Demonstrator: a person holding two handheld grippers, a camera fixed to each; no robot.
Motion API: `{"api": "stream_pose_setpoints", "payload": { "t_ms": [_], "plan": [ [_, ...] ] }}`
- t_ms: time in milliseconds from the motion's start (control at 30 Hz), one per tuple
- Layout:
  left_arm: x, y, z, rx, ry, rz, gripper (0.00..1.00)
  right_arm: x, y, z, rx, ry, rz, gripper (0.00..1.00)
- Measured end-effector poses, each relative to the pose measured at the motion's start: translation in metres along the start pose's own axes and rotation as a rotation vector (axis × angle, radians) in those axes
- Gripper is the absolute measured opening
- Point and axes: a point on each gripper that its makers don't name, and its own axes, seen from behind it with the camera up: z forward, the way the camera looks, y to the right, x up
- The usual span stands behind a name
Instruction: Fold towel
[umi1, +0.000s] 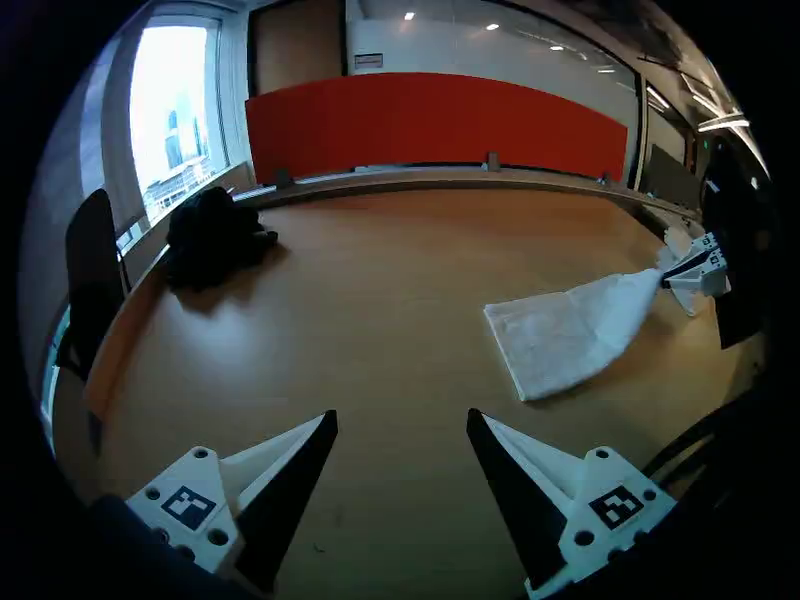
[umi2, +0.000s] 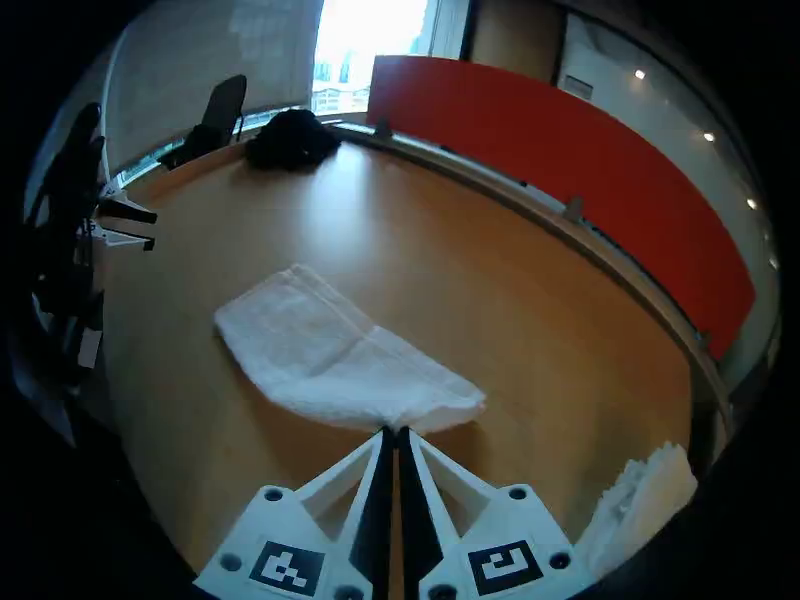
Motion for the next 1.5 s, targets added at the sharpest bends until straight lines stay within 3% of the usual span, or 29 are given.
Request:
{"api": "stream_pose_setpoints", "payload": {
  "t_ms": [300,667,1167,1500],
  "plan": [
    [-0.002,0.000,-0.008,0.006,0.006,-0.015,0.96,0.044,-0.013,0.005,0.036,0.056,-0.065,0.03],
    [-0.006,-0.001,-0.016,0.019,0.010,-0.035,0.96,0.091,-0.044,0.018,0.108,0.112,-0.145,0.03],
    [-0.011,-0.004,-0.021,0.027,0.011,-0.058,0.96,0.106,-0.075,0.036,0.194,0.101,-0.213,0.03],
    [-0.014,-0.017,-0.027,0.055,0.015,-0.079,0.96,0.107,-0.116,0.069,0.292,0.067,-0.254,0.03]
  ]
}}
